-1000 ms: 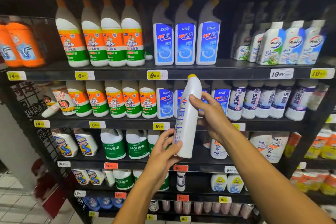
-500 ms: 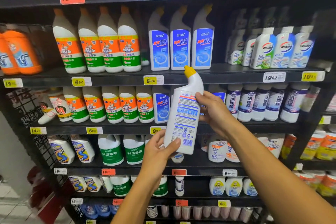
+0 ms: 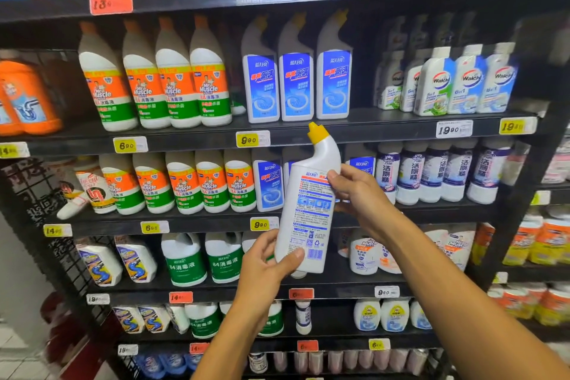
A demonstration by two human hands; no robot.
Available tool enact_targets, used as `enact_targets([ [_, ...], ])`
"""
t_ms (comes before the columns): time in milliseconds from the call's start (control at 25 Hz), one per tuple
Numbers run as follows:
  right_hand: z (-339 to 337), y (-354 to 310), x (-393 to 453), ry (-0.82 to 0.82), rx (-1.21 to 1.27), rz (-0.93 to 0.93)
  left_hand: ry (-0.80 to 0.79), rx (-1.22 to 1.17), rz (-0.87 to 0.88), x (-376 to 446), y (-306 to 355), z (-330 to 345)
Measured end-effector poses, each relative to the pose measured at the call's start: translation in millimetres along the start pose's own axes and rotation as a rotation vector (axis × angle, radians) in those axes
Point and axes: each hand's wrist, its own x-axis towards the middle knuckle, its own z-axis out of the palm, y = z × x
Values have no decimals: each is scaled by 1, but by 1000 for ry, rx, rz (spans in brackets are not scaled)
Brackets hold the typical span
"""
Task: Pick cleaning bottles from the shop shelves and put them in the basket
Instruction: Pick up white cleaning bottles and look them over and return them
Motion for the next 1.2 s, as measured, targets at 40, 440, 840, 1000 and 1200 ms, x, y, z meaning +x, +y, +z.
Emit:
enact_targets([
  [40,0,-1,-1,-2,-5,-3,-10,0,-3,0,0,0],
  [440,-6,-12,-4,-43,9,-115,-89,-5,-11,26,-11,-9],
  [840,10,-13,-38,-268,-243,-415,-36,407,191,77,-4,-9],
  [1000,10,-14,-39,-267,-272,-421,-71,415,192,76,-7,-13],
  [1200,4,-16,-36,-185,-154,-395,-217,452,80,61,7,-23],
])
